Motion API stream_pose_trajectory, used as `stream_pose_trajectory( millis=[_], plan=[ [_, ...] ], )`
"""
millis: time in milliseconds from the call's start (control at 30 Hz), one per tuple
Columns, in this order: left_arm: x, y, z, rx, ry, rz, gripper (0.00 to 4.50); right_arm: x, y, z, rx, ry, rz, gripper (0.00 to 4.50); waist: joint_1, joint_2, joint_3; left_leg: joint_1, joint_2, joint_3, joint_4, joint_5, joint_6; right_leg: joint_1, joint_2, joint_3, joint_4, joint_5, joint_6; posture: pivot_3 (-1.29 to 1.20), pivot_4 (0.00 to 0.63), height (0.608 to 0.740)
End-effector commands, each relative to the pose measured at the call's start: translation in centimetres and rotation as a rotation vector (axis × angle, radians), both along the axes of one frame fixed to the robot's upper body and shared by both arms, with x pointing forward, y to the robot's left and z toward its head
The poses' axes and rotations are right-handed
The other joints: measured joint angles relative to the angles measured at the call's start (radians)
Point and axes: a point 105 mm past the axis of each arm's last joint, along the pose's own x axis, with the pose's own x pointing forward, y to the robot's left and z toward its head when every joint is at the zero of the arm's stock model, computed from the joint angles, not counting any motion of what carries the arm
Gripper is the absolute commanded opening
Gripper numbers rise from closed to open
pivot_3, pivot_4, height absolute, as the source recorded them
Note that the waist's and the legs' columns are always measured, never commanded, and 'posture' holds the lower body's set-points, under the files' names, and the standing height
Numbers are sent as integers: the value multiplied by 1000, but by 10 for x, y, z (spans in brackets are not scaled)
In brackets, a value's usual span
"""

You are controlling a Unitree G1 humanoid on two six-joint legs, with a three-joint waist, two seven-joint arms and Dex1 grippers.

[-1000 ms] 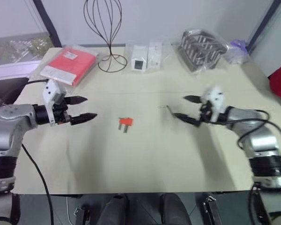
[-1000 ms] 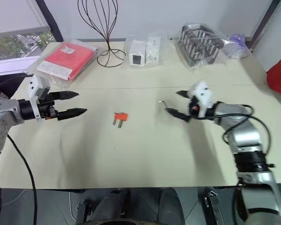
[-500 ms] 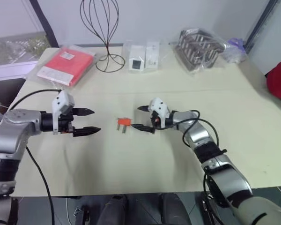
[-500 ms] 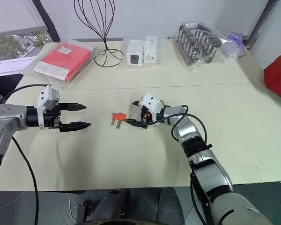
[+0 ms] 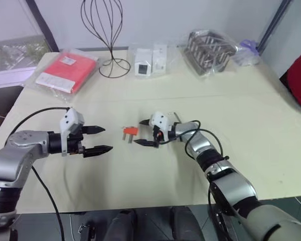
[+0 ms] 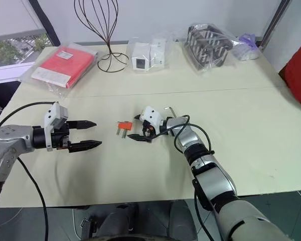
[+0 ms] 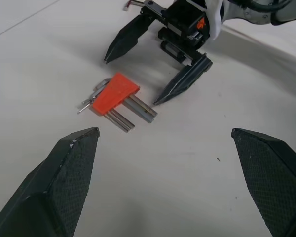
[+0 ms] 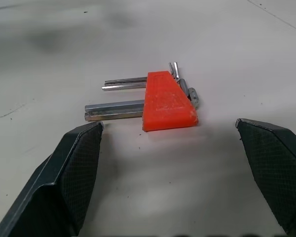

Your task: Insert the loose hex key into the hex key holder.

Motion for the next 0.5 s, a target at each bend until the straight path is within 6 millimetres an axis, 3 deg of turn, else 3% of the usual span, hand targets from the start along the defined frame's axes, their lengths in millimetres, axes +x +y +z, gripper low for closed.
stream_pose_trajectory(
  millis=[33,200,333,467,500],
  plan=[
    [2,-1,16,-41,-52,19,4480,5,8,7,8,-31,0,4500,-1,0,0,0,0,0,0,0,0,0,0,0,0,0,0,0,150,740],
    [3,-3,14,-41,-52,24,4480,4,14,3,-13,-35,19,4500,-1,0,0,0,0,0,0,0,0,0,0,0,0,0,0,0,150,740],
    [4,-4,13,-47,-55,29,4500,3,16,1,-41,-42,38,3177,-1,0,0,1,0,0,0,0,0,0,0,0,1,0,0,0,150,740],
    [4,-3,12,-52,-61,42,4500,4,12,-2,-67,-60,42,985,-1,0,0,1,0,0,0,0,-1,0,0,0,1,0,0,0,150,740],
    [5,-3,12,-52,-61,44,4500,4,12,-2,-69,-62,43,965,0,0,-1,1,0,0,0,0,-1,0,0,0,1,0,0,0,150,740]
  ],
)
